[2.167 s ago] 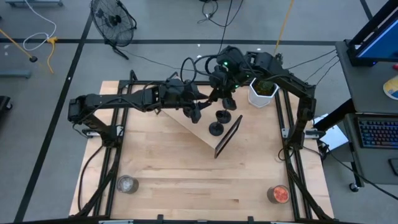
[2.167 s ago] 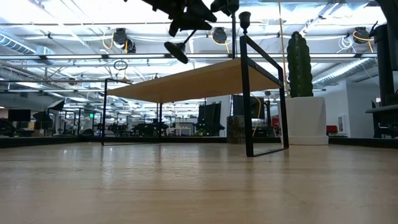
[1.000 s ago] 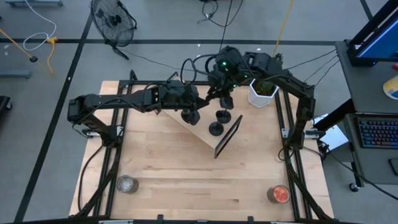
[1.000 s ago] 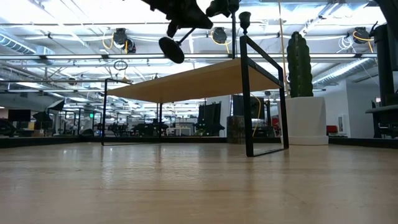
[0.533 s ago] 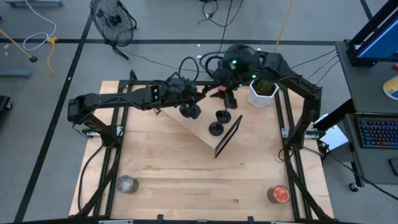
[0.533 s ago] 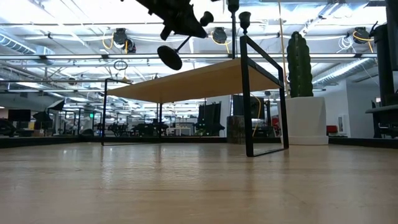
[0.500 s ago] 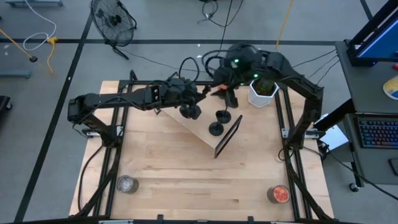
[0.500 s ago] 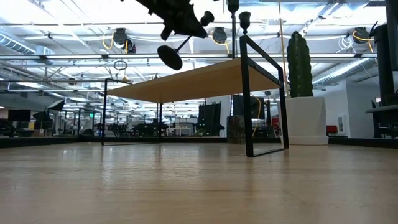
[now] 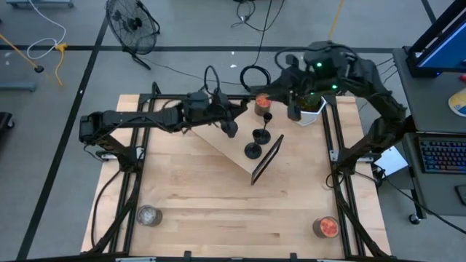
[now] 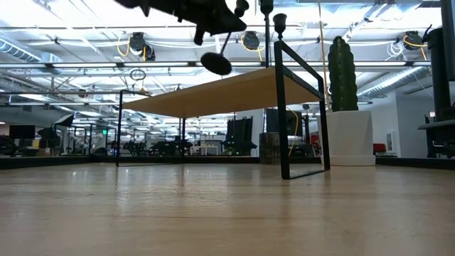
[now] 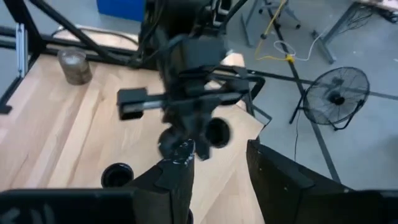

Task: Pick & Place candle stick holders
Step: Put the black candle holder on the shelf

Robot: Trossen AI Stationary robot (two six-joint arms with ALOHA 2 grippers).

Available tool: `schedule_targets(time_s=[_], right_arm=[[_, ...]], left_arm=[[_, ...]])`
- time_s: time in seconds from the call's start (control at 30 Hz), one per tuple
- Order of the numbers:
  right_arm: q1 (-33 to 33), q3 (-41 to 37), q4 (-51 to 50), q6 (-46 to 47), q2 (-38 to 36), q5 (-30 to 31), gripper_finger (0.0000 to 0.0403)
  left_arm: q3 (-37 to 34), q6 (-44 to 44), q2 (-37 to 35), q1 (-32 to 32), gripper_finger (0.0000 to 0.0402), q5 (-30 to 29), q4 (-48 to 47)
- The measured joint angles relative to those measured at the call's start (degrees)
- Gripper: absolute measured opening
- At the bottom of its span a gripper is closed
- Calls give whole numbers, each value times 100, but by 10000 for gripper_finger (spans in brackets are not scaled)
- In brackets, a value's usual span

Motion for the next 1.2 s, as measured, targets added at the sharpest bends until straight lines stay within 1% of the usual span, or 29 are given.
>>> schedule_targets(time_s=[0.1, 0.23, 0.4, 0.53, 0.67, 0.77, 0.87, 0.97, 1.07, 1.2], right_arm=[[-2, 0, 2, 74, -152, 10, 139], [-2, 2, 8, 101, -273, 9, 138], [-4, 0, 6, 205, -248, 12, 135], [-4, 2, 8, 209, -239, -4, 134], [-5, 0, 8, 210, -220, -4, 134], [-7, 0, 10, 206, -230, -6, 133], [-7, 0, 15, 200, -227, -8, 133], [-7, 0, 10, 196, -224, -6, 134], [-7, 0, 10, 187, -230, -8, 136], [-7, 0, 11, 142, -226, -8, 136]], left_arm=[[-523, -102, 3, 2, 8, 191, 970], [-1082, -84, 3, 3, 8, 492, 2486], [-1554, -62, 13, 4, 8, 496, 3411], [-1734, -58, 3, -13, 8, 382, 3569], [-1751, 107, 41, -53, 8, 334, 3863], [-1745, 143, 262, -100, 8, 347, 4068], [-1736, 152, 636, -111, 8, 345, 4478], [-1730, 107, 747, -27, 8, 353, 4714], [-1716, -17, 866, 18, 8, 510, 5127], [-1684, -85, 1047, 11, 8, 551, 5142]])
